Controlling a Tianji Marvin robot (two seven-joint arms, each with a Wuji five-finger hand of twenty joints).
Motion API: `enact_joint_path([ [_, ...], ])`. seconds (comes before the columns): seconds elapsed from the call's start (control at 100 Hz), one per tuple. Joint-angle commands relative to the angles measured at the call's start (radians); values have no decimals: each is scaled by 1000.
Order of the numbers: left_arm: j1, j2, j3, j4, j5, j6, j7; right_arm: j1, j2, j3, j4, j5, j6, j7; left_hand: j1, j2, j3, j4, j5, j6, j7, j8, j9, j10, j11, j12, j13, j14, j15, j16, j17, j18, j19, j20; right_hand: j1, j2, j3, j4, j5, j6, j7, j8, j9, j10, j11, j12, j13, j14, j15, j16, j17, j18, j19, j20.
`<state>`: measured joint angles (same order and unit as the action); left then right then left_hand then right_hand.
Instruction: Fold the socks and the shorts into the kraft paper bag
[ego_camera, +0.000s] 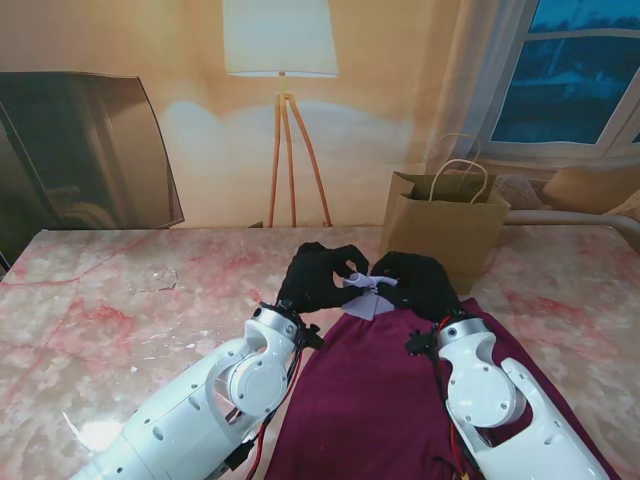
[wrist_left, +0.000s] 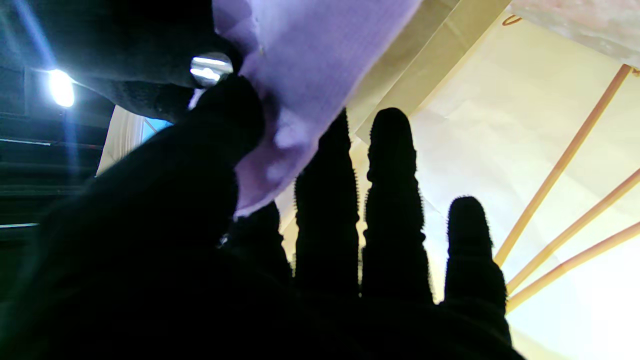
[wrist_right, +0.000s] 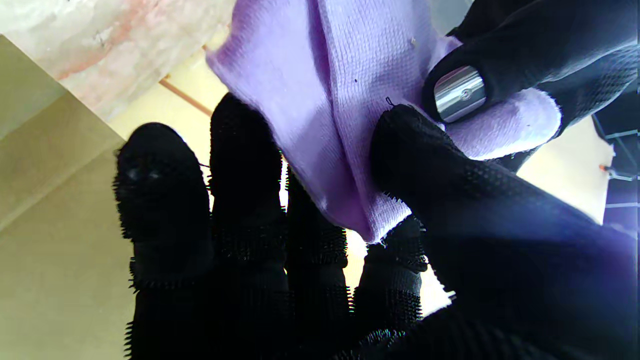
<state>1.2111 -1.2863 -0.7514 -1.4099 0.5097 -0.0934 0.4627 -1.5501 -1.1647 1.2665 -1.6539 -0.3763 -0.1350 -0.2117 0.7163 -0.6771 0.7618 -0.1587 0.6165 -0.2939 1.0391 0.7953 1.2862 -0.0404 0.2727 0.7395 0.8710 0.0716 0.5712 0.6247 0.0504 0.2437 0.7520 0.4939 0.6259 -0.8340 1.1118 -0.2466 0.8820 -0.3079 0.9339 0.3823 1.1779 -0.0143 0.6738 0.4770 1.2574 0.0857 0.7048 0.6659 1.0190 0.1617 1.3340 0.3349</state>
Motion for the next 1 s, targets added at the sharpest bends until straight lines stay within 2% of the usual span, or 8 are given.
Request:
enact_joint_path([
  [0.0,8,4,-5,-7,1,-9,4,-2,-7,-2,-3,-21,-4,2,26,-28,19,-49,23,-8,29,-8,38,-29,-1,11,-3,-9,8,10,-22,2,-1,-5,49,-16,47,-30,61,-70,92,17,45,-24,4,8,42,31,50,39,44,-46,67,23],
  [0.13,18,6,-16,-8,-3,-20,5,-1,-7,-1,-10,-42,1,-7,22,-25,35,-51,15,44,-12,-95,-20,-10,-18,-16,-38,3,-28,-3,-35,10,-21,-7,51,-22,58,-31,77,-79,91,35,59,-19,-6,23,45,38,92,51,52,-48,94,30],
  [0.22,28,14,-27,-18,-2,-26,-7,-2,-8,2,-18,-53,6,-18,-56,-2,77,-60,6,142,-151,-227,-198,22,72,-146,-113,18,-88,-25,-57,16,-70,0,47,-27,61,-33,81,-81,86,43,67,-14,-14,31,46,38,114,56,56,-50,107,34],
  [0.26,33,18,-33,-21,0,-31,-16,-3,-8,5,-24,-59,10,-20,-116,20,116,-40,6,187,-235,-259,-260,31,84,-248,-135,20,-99,-25,-58,16,-74,5,47,-30,61,-34,82,-80,85,43,69,-13,-15,32,46,38,118,57,57,-50,109,34],
  [0.3,38,20,-40,-22,0,-38,-19,-4,-8,9,-30,-65,15,-24,-166,42,146,9,-3,221,-307,-284,-311,40,68,-276,-158,24,-112,-29,-60,15,-78,7,48,-32,62,-35,87,-78,85,43,73,-12,-17,33,46,40,124,58,58,-52,113,36],
  [0.37,50,27,-54,-27,0,-46,-30,-9,-7,21,-45,-72,24,-25,-198,62,114,12,-24,257,-431,-344,-387,74,36,-305,-203,24,-163,-58,-68,16,-99,10,47,-35,62,-36,88,-79,81,42,76,-13,-22,34,45,40,129,58,57,-51,115,36],
  [0.56,92,53,-107,-42,6,-59,-75,-35,1,84,-99,-111,46,-13,-219,97,53,19,-62,286,-611,-457,-538,79,-58,-401,-307,-2,-310,-189,-78,17,-188,-6,50,-35,56,-37,94,-81,78,38,82,-15,-33,38,43,39,130,53,56,-50,112,35],
  [0.99,173,101,-230,-47,26,-77,-173,-148,33,393,-276,-280,103,89,-216,131,19,30,-61,297,-633,-467,-612,78,-75,-442,-373,-15,-354,-243,-56,-28,-298,-74,55,-39,49,-36,100,-78,80,23,90,-17,-47,39,42,45,126,44,55,-49,108,31],
])
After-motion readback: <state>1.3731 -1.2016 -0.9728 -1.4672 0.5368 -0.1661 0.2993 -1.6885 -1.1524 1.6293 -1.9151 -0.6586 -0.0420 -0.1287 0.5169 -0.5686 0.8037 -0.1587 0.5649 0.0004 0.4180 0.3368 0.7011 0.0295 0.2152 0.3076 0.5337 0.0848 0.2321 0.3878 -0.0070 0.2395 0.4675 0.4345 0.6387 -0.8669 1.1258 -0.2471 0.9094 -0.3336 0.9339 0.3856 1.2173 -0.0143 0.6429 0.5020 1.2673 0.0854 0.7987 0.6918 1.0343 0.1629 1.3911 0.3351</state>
